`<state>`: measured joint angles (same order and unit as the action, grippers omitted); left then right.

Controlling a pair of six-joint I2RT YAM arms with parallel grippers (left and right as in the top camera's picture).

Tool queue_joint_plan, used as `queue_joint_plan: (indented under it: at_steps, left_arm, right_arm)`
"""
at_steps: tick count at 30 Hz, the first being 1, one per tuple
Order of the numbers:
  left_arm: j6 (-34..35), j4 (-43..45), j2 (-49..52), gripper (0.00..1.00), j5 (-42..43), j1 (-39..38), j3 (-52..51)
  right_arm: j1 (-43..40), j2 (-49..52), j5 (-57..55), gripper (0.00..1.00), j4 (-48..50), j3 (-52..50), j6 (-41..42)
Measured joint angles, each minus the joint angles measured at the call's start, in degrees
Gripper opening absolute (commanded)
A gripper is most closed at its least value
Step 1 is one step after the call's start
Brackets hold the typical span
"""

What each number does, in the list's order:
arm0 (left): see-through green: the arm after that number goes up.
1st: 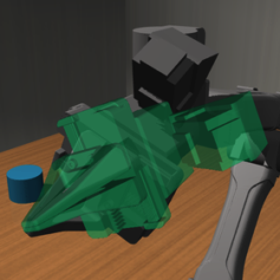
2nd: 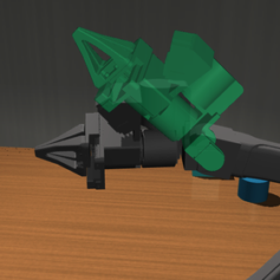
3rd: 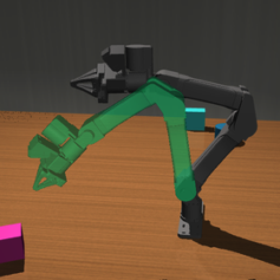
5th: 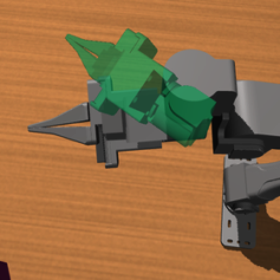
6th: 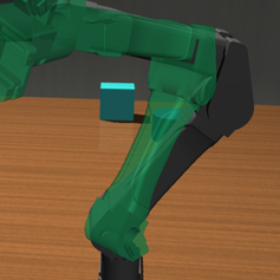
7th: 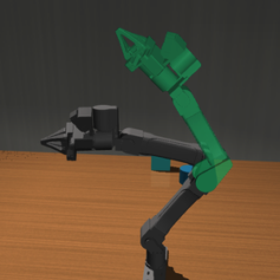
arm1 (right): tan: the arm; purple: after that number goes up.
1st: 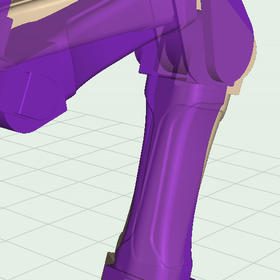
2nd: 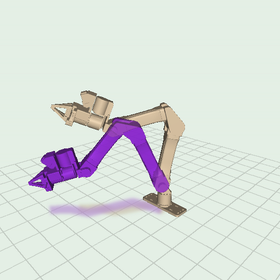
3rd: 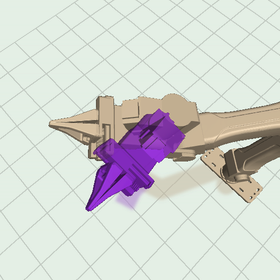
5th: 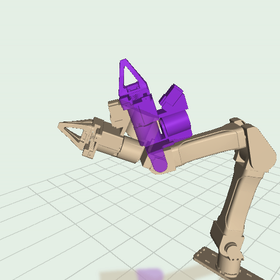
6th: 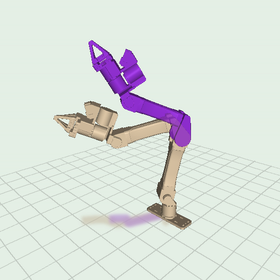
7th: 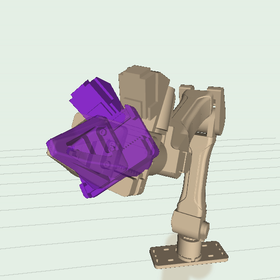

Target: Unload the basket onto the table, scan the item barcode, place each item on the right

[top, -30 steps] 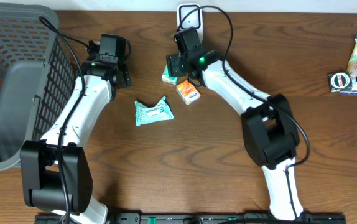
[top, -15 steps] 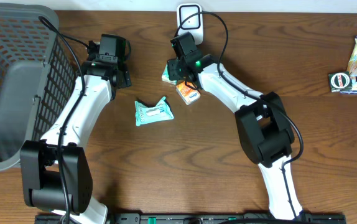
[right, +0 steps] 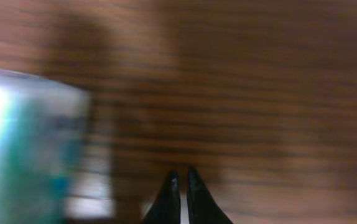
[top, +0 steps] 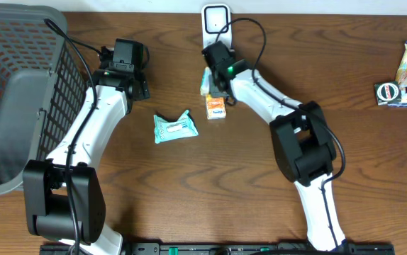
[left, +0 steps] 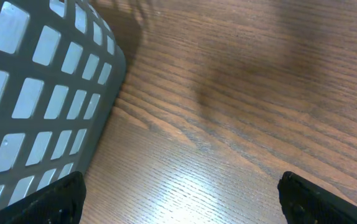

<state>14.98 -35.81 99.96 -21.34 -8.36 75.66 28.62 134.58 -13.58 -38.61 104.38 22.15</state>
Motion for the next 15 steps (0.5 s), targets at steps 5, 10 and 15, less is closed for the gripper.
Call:
queue_joint_plan:
  at_steps: [5, 10, 15]
  left_arm:
    - [0.0, 0.0, 0.0, 0.98, 0.0, 0.0, 0.0]
    - [0.0, 0.0, 0.0, 0.98, 0.0, 0.0, 0.0]
    - [0.0, 0.0, 0.0, 0.98, 0.0, 0.0, 0.0]
  right_arm:
    - [-2.6, -0.4, -1.2, 0.01, -4.8, 0.6, 0.0]
    - [-3.8, -2.8, 2.0, 0.02, -3.8, 0.6, 0.0]
    - [-3.3, -6.3, 6.9, 0.03, -0.7, 0.7, 0.0]
